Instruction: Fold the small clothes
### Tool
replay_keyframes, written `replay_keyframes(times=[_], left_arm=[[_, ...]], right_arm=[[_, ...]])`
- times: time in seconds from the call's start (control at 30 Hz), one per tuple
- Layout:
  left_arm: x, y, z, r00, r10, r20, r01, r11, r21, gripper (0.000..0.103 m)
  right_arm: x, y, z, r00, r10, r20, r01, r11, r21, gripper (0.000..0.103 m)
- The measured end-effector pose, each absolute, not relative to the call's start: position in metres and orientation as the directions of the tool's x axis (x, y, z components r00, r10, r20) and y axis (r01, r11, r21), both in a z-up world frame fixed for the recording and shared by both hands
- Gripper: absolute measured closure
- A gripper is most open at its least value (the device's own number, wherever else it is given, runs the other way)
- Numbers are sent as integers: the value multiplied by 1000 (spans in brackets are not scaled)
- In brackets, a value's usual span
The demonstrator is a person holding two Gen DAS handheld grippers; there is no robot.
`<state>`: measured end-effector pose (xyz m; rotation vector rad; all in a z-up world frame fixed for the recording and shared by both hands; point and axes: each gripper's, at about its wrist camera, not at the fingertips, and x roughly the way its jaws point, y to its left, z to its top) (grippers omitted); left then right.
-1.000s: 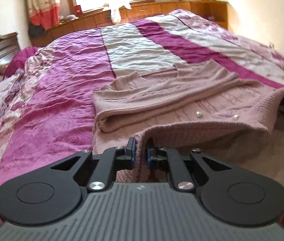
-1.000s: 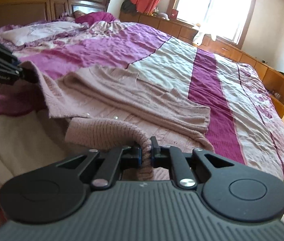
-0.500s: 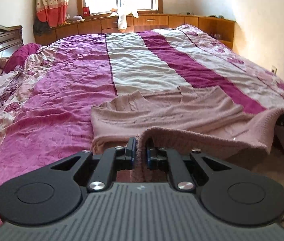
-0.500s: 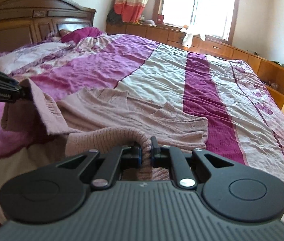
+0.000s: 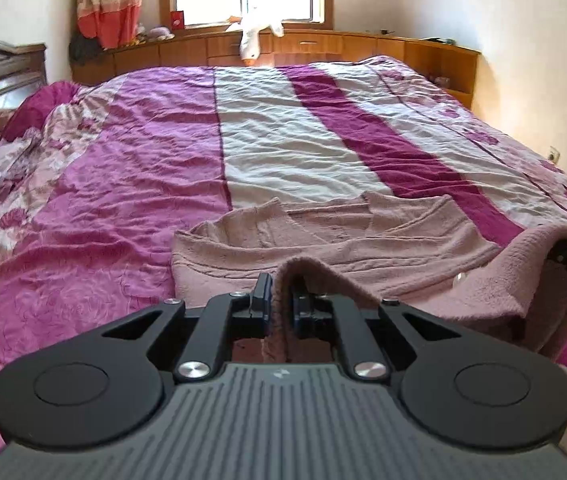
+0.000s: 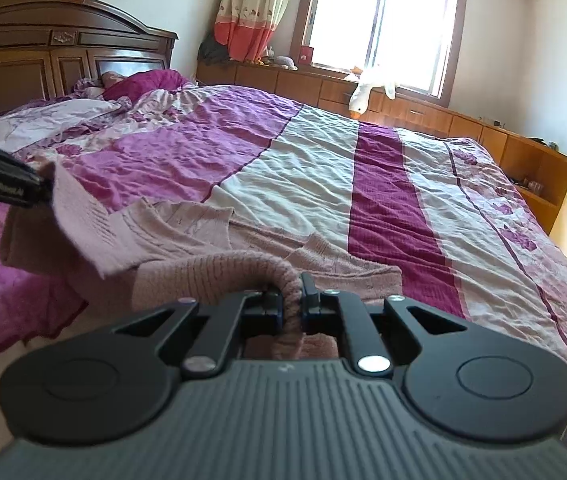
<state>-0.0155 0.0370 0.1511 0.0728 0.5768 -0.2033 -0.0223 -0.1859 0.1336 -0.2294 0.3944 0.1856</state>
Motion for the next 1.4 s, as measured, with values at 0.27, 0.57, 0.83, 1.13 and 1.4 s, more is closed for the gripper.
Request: replay_keyframes(times=[0.27, 0.57, 0.83, 1.13, 1.4], left_arm=[[15, 35, 151, 837, -158, -524, 198, 980, 21, 93], [56, 28, 162, 874, -129, -468, 193, 977, 91, 93], [116, 24, 164, 884, -102, -456, 167, 980, 104, 94], [198, 21, 104, 832, -50, -552, 150, 979, 137, 97], [239, 37, 49, 752, -51, -658, 131, 989, 74, 96]], right_arm=[[-6, -184, 139, 923, 125, -363, -193, 968, -158, 92], [33, -183, 150, 947, 95, -307, -153, 973, -171, 92], [81, -185, 145, 951, 52, -306, -117, 973, -198, 92], [150, -171, 92, 898, 11, -441, -134, 959, -248, 92], [195, -178, 40, 822, -31, -569, -127, 963, -236, 89]])
